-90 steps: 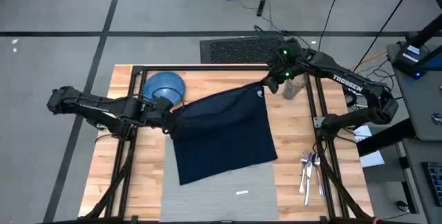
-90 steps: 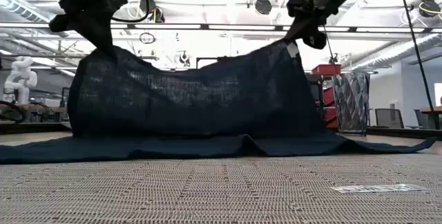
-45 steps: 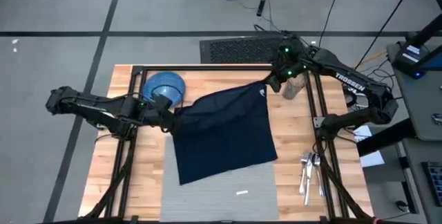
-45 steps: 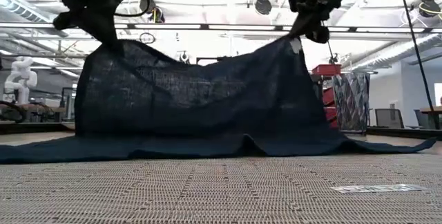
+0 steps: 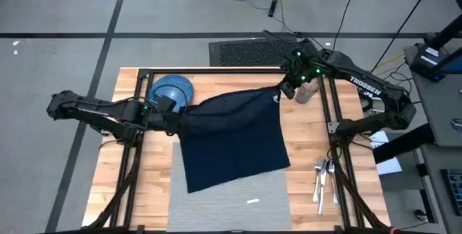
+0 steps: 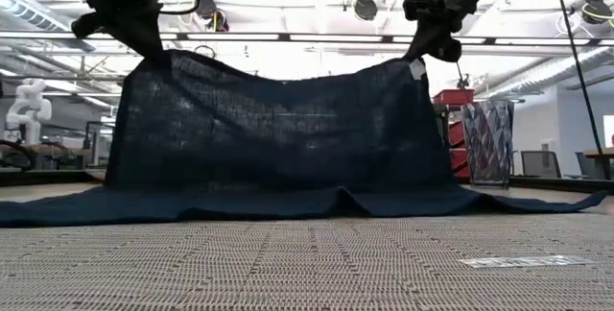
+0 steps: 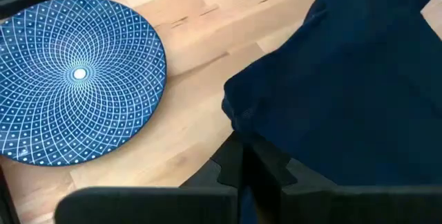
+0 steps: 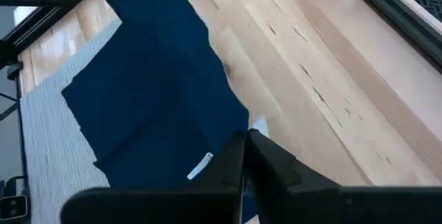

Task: Set table place
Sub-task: Fold the dark blue napkin

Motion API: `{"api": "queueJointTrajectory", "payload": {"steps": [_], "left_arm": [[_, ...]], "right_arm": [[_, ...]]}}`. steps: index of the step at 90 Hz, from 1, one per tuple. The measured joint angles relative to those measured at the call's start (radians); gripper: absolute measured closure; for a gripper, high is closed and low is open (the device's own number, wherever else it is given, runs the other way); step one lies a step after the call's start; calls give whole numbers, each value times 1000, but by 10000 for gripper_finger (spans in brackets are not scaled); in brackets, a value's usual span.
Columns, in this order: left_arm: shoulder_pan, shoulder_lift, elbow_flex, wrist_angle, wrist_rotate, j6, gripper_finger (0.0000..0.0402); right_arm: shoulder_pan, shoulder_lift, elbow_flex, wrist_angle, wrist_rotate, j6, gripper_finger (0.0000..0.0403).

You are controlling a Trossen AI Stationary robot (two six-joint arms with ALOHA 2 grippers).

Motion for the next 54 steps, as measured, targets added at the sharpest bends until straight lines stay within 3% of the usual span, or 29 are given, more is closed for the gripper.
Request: {"api": "queueJointTrajectory", "payload": {"steps": [35, 54], "left_arm": [[-1, 0, 0, -21, 105, 5, 402], [-24, 1, 0, -18, 151, 15, 402]], "right_arm": [[1, 0, -6, -69, 0, -38, 403], [10, -17, -106, -47, -47, -13, 403]]}}
